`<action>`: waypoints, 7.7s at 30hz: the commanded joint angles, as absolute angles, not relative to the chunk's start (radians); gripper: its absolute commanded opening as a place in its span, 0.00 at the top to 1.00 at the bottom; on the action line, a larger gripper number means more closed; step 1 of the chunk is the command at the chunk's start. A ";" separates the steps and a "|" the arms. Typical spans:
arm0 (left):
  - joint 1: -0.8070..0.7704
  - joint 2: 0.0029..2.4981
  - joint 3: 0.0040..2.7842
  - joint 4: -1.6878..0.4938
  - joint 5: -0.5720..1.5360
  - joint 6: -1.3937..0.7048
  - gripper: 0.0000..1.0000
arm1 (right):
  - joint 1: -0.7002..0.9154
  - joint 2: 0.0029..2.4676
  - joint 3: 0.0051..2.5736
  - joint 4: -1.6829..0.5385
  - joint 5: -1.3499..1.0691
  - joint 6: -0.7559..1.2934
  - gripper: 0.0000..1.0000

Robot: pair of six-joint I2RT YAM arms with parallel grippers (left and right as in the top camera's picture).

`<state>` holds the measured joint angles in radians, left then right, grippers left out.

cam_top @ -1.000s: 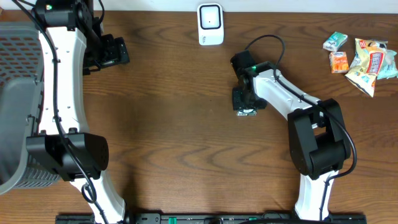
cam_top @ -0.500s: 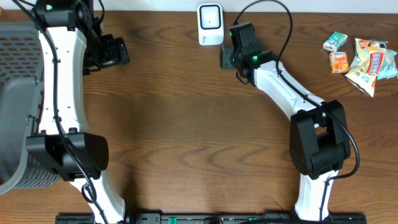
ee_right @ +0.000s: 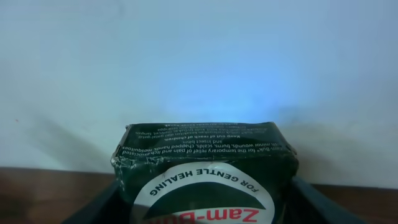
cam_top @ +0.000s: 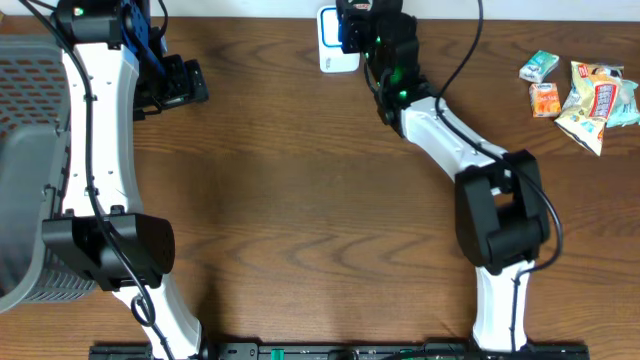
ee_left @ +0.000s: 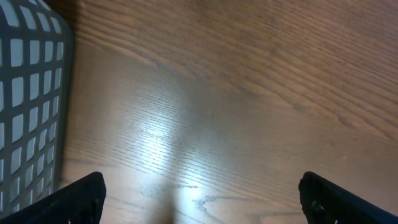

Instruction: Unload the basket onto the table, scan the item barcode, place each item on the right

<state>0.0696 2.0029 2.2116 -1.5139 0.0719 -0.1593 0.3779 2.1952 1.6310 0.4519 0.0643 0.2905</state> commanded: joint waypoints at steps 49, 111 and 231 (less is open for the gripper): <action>0.073 2.009 2.215 -1.517 0.063 -0.154 0.02 | -0.070 2.592 2.539 -0.944 0.506 -0.022 0.51; 0.073 2.009 2.215 -1.517 0.063 -0.153 0.02 | 0.695 1.682 2.446 -1.699 0.287 0.337 0.01; 0.073 2.009 2.215 -1.517 0.063 -0.154 0.02 | 0.044 0.005 0.006 -0.052 -0.134 0.145 0.01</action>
